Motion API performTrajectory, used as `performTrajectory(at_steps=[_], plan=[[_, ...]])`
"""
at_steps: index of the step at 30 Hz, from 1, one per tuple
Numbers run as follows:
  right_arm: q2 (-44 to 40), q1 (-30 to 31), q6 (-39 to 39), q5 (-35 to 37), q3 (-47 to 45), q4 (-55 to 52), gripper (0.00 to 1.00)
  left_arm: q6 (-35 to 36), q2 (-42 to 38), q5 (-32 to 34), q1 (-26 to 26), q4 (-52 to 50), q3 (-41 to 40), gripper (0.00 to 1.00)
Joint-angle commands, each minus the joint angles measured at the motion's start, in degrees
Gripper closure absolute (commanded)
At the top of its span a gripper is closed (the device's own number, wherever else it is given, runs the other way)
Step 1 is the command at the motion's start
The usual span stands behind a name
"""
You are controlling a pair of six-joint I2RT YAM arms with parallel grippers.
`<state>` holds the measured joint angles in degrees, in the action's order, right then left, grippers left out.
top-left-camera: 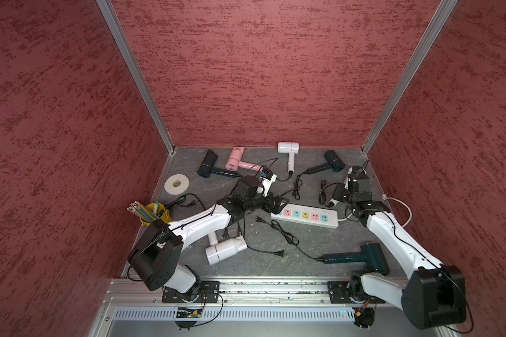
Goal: Charge the blow dryers
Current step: Pick up the plug from the center of the board, then insert the plug into the socket.
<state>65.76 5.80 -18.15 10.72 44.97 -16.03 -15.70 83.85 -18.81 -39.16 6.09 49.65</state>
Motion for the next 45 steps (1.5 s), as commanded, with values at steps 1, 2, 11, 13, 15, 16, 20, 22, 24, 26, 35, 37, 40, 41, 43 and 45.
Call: performTrajectory(at_steps=[1,2,11,13,15,16,20,22,24,26,35,37,40,41,43,45], plan=[[-2.3,-0.4,2.2,1.8,-3.2,6.5,1.0,-1.3,-2.2,3.2,1.5,5.0,-3.2,0.01],[-2.6,-0.4,1.8,-0.8,-4.2,7.4,1.0,-1.6,-2.3,3.2,1.8,6.0,-4.0,0.01],[-10.6,1.8,-6.6,-8.1,-17.9,17.2,1.0,-2.8,-3.5,2.8,2.4,7.9,-5.9,0.01],[-11.9,2.9,-7.9,-6.9,-20.1,18.5,1.0,-3.0,-3.3,2.3,2.4,8.1,-5.9,0.01],[-12.3,4.2,-9.4,-5.5,-21.9,19.6,1.0,-3.3,-2.8,1.9,2.4,8.6,-5.9,0.01],[-12.4,4.9,-10.1,-4.6,-22.6,20.0,1.0,-3.3,-2.6,1.6,2.4,8.8,-6.0,0.01],[-12.8,8.7,-12.8,1.1,-25.2,22.1,1.0,-3.6,-2.1,1.2,2.4,9.2,-6.0,0.01],[-13.1,10.4,-13.4,4.0,-26.0,22.8,1.0,-3.6,-2.0,1.0,2.5,9.4,-6.0,0.01],[-13.2,12.0,-13.5,6.4,-27.0,23.8,1.0,-3.7,-1.9,0.8,2.4,9.5,-5.9,0.01],[-13.1,13.0,-13.1,8.4,-27.9,25.1,1.0,-3.6,-1.7,0.8,2.4,9.5,-5.9,0.01],[-11.1,13.5,-10.5,12.6,-29.1,30.9,1.0,-3.4,1.5,-0.1,2.3,7.5,-3.7,0.01],[-9.9,13.5,-9.1,13.2,-29.3,33.6,1.0,-3.7,2.6,-0.8,2.3,7.6,-3.2,0.01],[-7.1,13.4,-7.0,14.1,-28.0,37.9,1.0,-3.6,3.6,-1.2,1.9,7.7,-2.7,0.01],[-5.8,13.4,-5.8,14.4,-27.1,39.7,1.0,-3.6,3.9,-1.3,1.8,7.6,-2.5,0.01],[-3.1,12.9,-3.9,14.5,-24.9,42.3,1.0,-3.5,4.1,-1.4,1.6,7.3,-2.3,0.01],[0.3,11.2,-2.9,12.8,-22.6,44.4,1.0,-3.3,4.0,-1.4,1.5,7.1,-2.1,0.01]])
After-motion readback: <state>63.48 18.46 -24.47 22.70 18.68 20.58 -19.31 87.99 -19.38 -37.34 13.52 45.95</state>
